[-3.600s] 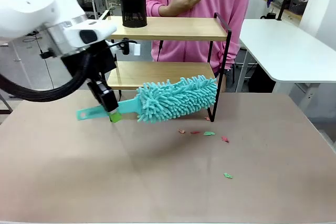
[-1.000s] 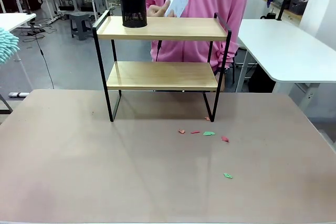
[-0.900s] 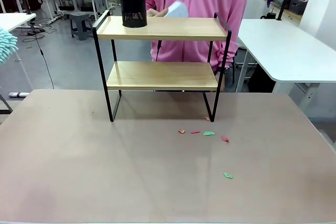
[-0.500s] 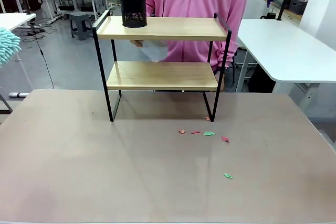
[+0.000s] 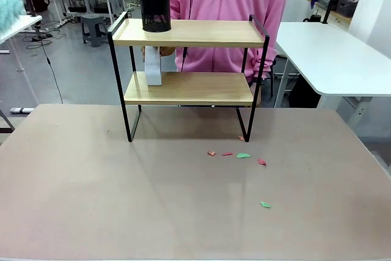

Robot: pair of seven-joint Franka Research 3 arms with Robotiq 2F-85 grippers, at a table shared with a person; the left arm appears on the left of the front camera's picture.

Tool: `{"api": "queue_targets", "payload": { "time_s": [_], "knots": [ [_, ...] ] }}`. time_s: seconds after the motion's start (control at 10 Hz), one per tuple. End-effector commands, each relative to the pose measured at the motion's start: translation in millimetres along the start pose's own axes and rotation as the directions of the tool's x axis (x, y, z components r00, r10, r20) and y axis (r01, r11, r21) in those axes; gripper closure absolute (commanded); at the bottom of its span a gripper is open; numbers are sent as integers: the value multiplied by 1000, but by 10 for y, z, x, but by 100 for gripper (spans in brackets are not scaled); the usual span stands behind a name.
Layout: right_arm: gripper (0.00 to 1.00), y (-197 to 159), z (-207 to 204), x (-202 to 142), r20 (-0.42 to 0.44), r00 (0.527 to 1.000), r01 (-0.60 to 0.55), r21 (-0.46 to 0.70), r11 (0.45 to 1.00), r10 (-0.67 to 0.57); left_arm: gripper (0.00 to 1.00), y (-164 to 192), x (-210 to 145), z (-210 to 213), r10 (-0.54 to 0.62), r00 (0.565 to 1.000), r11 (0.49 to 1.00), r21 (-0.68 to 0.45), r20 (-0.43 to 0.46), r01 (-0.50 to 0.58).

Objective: Clean the shelf.
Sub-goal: Hand the Duster back to the human.

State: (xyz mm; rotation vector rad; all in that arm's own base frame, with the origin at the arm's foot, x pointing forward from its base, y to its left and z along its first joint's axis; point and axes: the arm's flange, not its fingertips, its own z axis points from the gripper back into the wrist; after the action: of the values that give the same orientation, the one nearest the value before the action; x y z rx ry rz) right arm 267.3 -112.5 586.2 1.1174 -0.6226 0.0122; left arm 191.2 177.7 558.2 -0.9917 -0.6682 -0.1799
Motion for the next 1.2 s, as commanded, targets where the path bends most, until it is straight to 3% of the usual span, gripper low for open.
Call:
{"api": "queue_targets", "payload": {
  "time_s": [0.0,0.1,0.2,0.3,0.4,0.5,0.6,0.7,0.8,1.0,1.1],
  "knots": [
    [0,374,-313,250,-19,984,-177,94,980,180,88,-525,143,17,-210,971,936,-262,116,234],
    [0,470,-560,246,-119,970,-188,171,967,210,88,-722,100,-92,-290,955,859,-424,62,288],
    [0,476,-799,184,-192,957,-183,192,964,220,88,-811,56,-255,-354,934,783,-561,-50,267],
    [0,457,-1004,114,-226,948,-181,207,961,227,88,-902,40,-537,-429,885,731,-645,-182,221],
    [0,452,-1121,30,-245,939,-177,261,949,242,88,-932,-3,-744,-497,803,704,-693,-330,151],
    [0,422,-1038,-94,-255,938,-169,261,950,237,88,-882,-104,-891,-517,683,779,-615,-516,125],
    [0,567,-1092,36,-243,946,-168,200,965,214,88,-735,-204,-924,-482,594,855,-494,-645,157],
    [0,567,-1092,36,-243,946,-168,200,965,214,88,-555,-266,-879,-433,553,893,-421,-712,158],
    [0,567,-1092,36,-243,946,-168,200,965,214,88,-903,-247,-1039,-408,783,803,-592,-470,63],
    [0,504,-1106,-5,-255,941,-169,211,963,221,88,-903,-247,-1039,-408,783,803,-592,-470,63],
    [0,473,-1260,82,-298,913,-222,210,952,278,88,-769,-287,-1065,-410,712,843,-535,-570,57]
  ]
}}
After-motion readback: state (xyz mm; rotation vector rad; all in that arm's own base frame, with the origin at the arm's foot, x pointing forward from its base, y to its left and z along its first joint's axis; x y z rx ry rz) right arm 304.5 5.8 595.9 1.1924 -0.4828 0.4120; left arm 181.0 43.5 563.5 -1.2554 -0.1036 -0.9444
